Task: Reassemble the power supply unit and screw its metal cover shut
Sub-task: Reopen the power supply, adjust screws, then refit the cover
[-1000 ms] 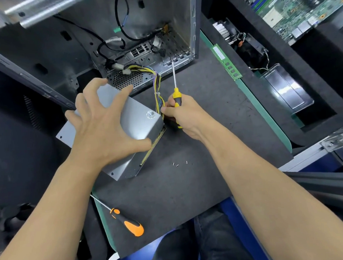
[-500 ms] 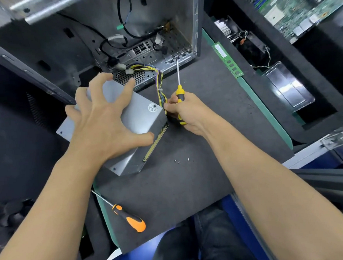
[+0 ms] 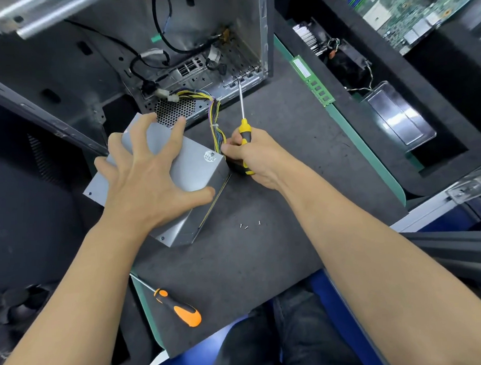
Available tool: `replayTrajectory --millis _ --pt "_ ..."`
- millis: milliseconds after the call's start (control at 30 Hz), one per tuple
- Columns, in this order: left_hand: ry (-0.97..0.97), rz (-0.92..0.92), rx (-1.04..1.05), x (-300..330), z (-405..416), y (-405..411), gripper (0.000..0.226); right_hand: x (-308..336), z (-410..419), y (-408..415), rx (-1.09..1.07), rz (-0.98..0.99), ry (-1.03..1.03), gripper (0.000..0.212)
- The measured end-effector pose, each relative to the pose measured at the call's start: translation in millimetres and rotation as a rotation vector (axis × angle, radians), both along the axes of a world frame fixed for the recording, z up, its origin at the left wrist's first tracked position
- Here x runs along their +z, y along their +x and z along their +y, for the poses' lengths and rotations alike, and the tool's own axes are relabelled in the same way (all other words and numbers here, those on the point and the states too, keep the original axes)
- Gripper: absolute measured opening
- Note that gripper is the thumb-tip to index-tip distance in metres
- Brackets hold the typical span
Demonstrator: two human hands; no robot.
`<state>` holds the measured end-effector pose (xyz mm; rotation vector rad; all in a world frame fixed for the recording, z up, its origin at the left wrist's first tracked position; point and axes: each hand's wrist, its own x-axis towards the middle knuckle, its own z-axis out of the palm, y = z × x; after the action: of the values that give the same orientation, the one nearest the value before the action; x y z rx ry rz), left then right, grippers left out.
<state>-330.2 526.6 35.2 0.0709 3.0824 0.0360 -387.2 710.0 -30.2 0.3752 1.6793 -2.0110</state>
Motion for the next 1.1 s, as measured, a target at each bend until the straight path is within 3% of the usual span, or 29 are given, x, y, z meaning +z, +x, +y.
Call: replayTrajectory --millis 700,967,1100 --pt "-0.057 -0.016 0.009 -17 3 -4 0.111 5 9 -7 0.069 0.034 0.010 0.045" --pt "-0.085 -0.021 0.054 -25 4 -4 0.109 16 15 -9 0.154 0.103 0.156 0.043" --pt "-0.065 -0.028 0.081 -25 6 -3 0.112 26 9 3 -0.055 0.127 0.248 0.042"
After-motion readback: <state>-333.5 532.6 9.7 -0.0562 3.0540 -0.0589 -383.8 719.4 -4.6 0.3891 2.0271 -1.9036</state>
